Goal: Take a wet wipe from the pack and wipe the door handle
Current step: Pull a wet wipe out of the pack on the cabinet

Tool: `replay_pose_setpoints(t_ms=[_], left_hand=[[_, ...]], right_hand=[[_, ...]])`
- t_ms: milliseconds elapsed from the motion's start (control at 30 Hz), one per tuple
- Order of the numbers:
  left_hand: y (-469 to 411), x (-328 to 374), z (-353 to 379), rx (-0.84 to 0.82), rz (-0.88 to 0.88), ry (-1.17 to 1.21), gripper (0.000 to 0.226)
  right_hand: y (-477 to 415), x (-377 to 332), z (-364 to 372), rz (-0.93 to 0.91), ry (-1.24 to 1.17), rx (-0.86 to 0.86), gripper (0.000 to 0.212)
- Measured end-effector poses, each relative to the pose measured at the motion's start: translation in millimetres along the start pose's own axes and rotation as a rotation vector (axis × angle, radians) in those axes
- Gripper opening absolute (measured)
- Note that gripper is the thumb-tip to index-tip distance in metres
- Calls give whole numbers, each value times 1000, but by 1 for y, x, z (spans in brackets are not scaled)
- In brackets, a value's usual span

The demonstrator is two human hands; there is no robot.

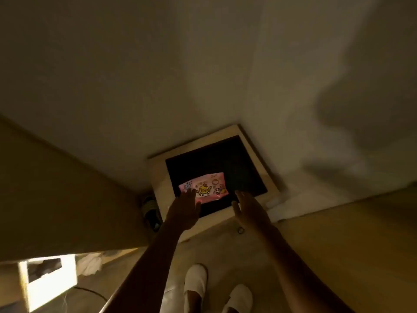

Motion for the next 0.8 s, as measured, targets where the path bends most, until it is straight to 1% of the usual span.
replay_pose_setpoints(t_ms=[100, 200, 233, 367, 433, 467, 533, 600, 667, 700, 767, 800], left_hand=[[-50, -25, 33, 61, -16, 31, 57], [-91, -53, 69, 91, -13, 37, 59], [-100, -65, 82, 99, 2, 34, 62], [-118, -100, 121, 118, 89, 39, 74], [-120, -108, 128, 159, 94, 76, 76], [-122, -109, 129, 189, 92, 92, 77], [-123, -109, 128, 223, 85, 110, 79], [-124, -104, 126, 215, 90, 126, 80], [-125, -103, 125, 189, 76, 145, 82], [-126, -105, 124, 179, 62, 156, 83], [-128, -104, 124, 183, 52, 163, 83], [-128, -102, 125, 182, 51, 163, 83]], right_hand=[[-54, -3, 41, -96, -44, 71, 46], [-104, -7, 88, -246, -14, 95, 49], [-118, -8, 104, -303, 15, 91, 52], [-153, -6, 149, -483, 175, -24, 65], [-158, -5, 157, -587, 205, 42, 64], [-159, -3, 159, -619, 222, 76, 62], [-164, 1, 161, -647, 255, 87, 59], [-169, 2, 156, -660, 272, 42, 55], [-173, -2, 147, -662, 250, -40, 51], [-176, -7, 143, -695, 252, -59, 48], [-181, -21, 130, -767, 264, -33, 37], [-186, -25, 124, -755, 246, -4, 27]])
Point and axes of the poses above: each hand's wrist, its own y-axis away from the middle knuckle, its own z-axis out of the palm, x = y × z, the point moved 5 cm from there along -y, towards the middle knuckle, and after that the axes turned 9 degrees about x, right-handed, at the moved point
